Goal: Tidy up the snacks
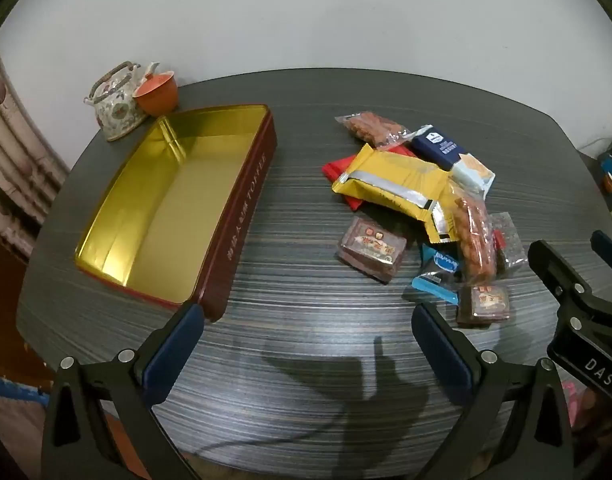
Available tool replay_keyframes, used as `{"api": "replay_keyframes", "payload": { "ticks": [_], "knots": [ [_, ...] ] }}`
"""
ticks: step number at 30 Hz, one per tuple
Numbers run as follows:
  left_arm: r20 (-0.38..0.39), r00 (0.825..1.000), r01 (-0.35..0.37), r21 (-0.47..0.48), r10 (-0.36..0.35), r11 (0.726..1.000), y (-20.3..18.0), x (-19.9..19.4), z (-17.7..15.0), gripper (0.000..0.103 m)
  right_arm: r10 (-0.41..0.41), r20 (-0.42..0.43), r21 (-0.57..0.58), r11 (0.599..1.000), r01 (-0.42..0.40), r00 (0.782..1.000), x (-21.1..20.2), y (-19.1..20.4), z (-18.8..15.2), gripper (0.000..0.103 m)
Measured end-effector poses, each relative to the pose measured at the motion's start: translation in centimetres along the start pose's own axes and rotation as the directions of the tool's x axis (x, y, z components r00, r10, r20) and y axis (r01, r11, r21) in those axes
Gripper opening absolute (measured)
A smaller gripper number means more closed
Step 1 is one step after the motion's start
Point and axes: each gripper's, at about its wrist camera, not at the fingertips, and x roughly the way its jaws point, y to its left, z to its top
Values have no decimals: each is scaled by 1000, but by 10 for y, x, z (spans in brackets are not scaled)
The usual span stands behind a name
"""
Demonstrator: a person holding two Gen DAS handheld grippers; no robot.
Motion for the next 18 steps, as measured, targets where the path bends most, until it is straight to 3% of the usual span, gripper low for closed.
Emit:
{"api": "replay_keyframes", "payload": {
  "ticks": [18],
  "knots": [
    [-7,1000,-19,5,19,1000,1,7,-6,103,9,-1,-8,1000,-9,1000,4,0,2,102]
  ]
}}
